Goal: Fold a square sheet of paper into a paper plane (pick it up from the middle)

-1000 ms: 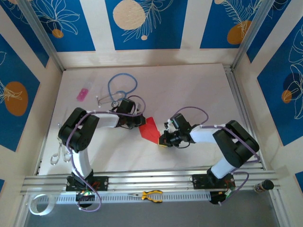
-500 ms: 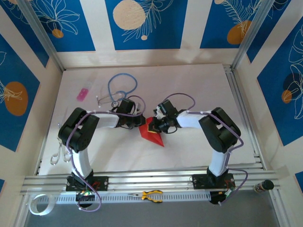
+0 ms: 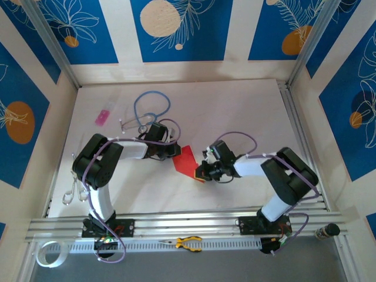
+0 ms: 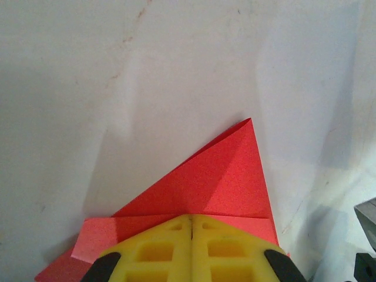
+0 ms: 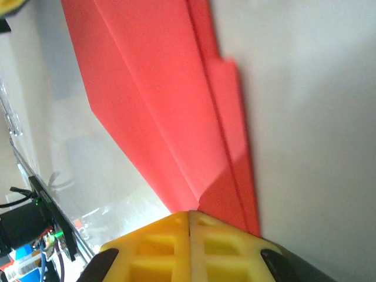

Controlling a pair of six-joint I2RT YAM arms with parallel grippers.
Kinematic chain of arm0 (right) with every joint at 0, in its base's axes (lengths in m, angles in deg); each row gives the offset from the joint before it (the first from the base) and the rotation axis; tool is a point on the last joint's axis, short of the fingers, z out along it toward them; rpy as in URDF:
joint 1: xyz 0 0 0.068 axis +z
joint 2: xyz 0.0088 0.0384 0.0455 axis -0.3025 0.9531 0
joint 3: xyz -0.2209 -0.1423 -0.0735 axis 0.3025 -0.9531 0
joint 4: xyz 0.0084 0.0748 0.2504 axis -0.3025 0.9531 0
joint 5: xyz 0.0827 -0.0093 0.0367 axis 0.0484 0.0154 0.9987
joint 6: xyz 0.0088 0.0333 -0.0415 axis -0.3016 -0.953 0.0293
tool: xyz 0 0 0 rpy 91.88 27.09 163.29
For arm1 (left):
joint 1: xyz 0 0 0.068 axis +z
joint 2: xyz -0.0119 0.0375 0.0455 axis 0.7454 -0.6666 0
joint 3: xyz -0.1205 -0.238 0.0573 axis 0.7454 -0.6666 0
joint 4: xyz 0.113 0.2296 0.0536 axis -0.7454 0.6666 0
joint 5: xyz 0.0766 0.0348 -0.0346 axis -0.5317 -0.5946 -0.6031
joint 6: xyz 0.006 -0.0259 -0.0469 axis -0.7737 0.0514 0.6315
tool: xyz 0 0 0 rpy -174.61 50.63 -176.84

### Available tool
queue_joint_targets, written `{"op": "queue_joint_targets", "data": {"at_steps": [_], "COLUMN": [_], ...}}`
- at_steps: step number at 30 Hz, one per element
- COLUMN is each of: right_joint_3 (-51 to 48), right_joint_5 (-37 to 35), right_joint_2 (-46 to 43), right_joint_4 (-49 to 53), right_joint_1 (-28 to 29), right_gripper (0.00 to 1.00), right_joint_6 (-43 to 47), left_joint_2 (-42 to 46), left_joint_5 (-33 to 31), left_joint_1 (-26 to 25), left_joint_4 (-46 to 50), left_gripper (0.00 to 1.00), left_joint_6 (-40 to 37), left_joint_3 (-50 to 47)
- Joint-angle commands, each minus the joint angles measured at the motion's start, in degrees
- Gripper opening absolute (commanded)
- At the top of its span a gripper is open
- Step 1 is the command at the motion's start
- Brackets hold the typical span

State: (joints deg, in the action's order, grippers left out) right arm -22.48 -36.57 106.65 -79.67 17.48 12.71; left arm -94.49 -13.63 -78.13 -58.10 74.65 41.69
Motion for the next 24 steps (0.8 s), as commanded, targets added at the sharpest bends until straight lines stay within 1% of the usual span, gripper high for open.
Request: {"op": "queue_joint_targets", "data": {"at_steps": [1,4,7,11,13,15,18,21,24], "right_joint_3": [-6.9,-8.5,-7.7,-6.7,-6.2,-5.0,-3.6,-3.0,-2.7], "right_joint_5": [0.2,0.2,-0.6,-2.9,-2.3,-1.2,1.7,2.0,2.1], "right_joint_2": [-2.8,-7.3,-12.2,-17.4,-18.5,-18.2,-16.0,-13.2,-10.8], "right_joint_4": [5.5,7.7,11.8,15.9,15.9,15.7,13.5,11.8,10.6], "right_joint_1": [-0.8,-1.8,-2.6,-3.7,-4.0,-4.1,-4.1,-4.0,-3.7], "right_gripper": [0.04,0.05,0.05,0.1,0.12,0.14,0.22,0.27,0.28], "right_joint_6": [-1.7,-1.1,0.0,-0.1,-0.5,-0.8,-1.9,-4.2,-5.1], "left_joint_2": [-1.2,-1.2,-1.6,-1.5,-1.6,-1.8,-1.8,-1.8,-1.8], "left_joint_5": [-3.6,-3.5,-3.2,-2.8,-2.3,-1.6,-1.6,-1.5,-1.5], "left_joint_1": [0.4,0.5,0.7,1.1,1.2,1.2,1.2,1.3,1.3], "left_joint_4": [4.2,3.7,3.3,3.5,3.6,3.7,3.6,3.7,3.7], "left_gripper": [0.04,0.04,0.04,0.04,0.04,0.04,0.04,0.04,0.04], "left_joint_6": [-0.9,-0.6,-0.2,-0.2,-0.4,-0.2,0.4,0.9,1.2], "left_joint_3": [-2.4,-2.8,-3.0,-2.9,-2.7,-2.4,-2.3,-2.3,-2.2]}}
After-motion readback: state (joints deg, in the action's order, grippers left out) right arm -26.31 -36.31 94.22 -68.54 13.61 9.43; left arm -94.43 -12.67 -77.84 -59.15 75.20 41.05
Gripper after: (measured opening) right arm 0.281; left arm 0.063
